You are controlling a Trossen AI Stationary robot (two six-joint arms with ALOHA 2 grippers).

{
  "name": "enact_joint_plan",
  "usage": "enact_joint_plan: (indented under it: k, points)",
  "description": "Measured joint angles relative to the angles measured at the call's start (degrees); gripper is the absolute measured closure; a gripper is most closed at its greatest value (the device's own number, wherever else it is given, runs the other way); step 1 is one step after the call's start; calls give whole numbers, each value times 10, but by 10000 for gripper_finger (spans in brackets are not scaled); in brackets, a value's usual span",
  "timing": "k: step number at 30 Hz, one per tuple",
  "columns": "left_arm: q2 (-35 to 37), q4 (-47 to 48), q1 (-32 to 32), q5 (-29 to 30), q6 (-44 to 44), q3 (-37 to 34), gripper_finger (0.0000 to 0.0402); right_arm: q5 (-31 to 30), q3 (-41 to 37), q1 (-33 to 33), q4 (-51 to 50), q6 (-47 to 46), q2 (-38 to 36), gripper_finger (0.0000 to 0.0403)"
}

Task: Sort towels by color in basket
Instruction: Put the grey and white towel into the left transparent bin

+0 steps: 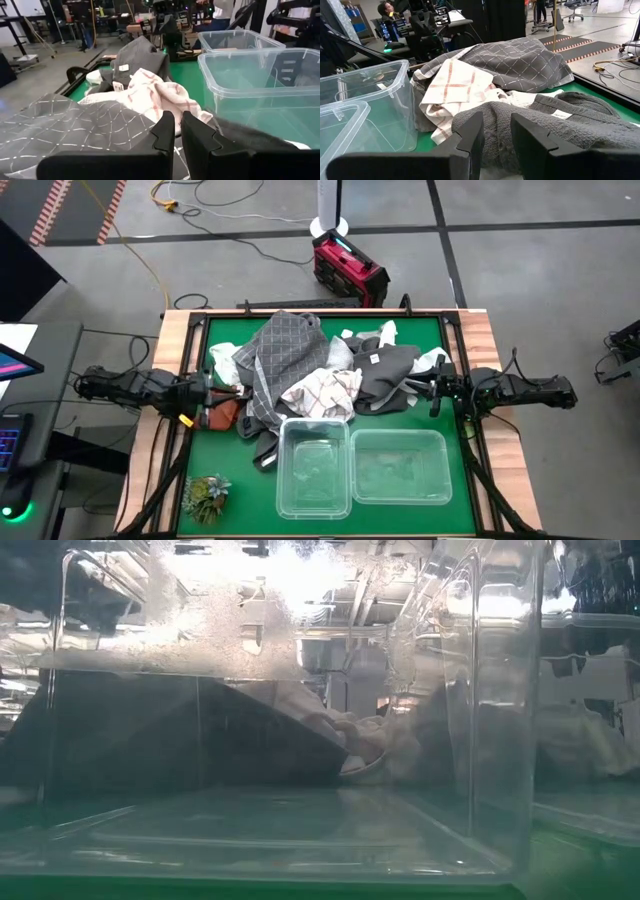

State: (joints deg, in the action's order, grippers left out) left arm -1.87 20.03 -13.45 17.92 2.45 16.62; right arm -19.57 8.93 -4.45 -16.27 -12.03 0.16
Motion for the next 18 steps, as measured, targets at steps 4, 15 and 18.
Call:
enact_joint_plan:
  k: [4,15,18]
  points:
    - [0,-1,0,0,-33,0,377,0,0,0,0,12,0,275]
    - [0,-31,0,19,-247,0,377,-6,0,25,26,318,0,275]
    - [0,-66,0,28,-241,0,377,-6,0,28,30,312,0,275]
